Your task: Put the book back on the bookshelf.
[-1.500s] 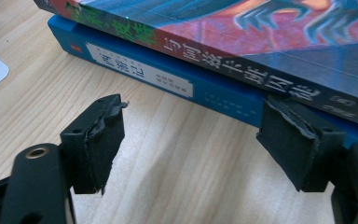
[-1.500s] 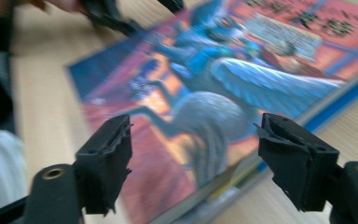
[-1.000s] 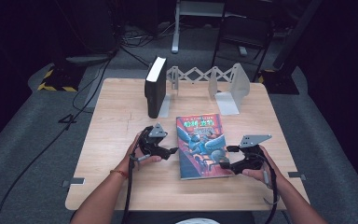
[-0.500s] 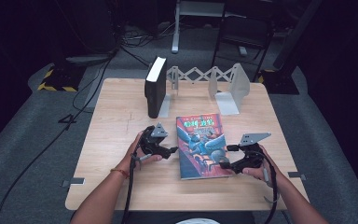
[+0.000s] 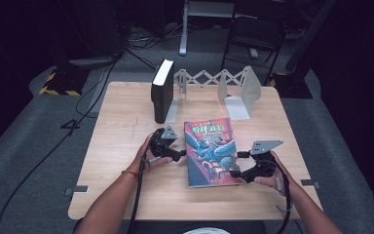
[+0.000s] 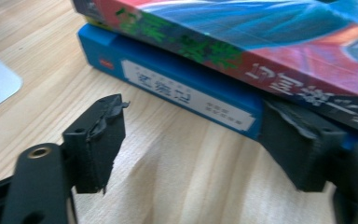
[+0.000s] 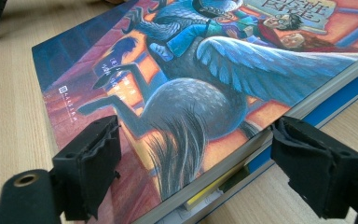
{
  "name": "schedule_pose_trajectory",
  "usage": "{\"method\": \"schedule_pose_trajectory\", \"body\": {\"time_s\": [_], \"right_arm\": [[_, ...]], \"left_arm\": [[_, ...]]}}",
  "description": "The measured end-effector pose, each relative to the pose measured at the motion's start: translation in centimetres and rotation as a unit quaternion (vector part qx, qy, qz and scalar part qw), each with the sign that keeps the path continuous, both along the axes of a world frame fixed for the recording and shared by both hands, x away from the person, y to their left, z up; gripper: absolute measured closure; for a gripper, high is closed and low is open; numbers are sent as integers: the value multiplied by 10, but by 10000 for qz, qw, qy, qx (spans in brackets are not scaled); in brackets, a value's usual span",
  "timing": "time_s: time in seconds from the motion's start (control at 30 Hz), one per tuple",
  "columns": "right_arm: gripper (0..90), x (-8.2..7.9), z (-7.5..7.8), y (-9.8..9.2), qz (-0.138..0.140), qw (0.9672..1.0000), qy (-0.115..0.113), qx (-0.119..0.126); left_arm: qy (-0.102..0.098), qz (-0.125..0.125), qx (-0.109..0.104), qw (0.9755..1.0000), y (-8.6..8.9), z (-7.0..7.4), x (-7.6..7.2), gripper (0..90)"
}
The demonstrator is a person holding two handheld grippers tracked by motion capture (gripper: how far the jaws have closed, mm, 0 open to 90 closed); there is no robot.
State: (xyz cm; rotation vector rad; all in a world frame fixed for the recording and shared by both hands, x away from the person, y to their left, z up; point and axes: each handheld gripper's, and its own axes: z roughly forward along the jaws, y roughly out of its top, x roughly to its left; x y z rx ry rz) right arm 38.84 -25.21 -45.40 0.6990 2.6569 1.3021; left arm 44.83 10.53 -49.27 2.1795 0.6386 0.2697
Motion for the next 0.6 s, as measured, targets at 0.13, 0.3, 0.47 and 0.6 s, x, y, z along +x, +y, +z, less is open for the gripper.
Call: {"method": "schedule_pose_trajectory", "body": {"time_s": [0.13, 0.3, 0.47, 0.6], "right_arm": [[174, -1, 0, -1, 41, 10000, -74, 18], [186, -2, 0, -3, 104, 9999, -85, 41], [192, -2, 0, -9, 255, 9997, -54, 43], [209, -3, -1, -11, 277, 9996, -77, 40]], "left_arm": [[-11, -157, -104, 9998, 0, 4, -6, 447], [-73, -316, -127, 9994, -3, 6, -11, 617], [21, -511, -536, 9972, 0, 13, -14, 648], [259, -799, -726, 9938, 2, 13, -10, 594]]}}
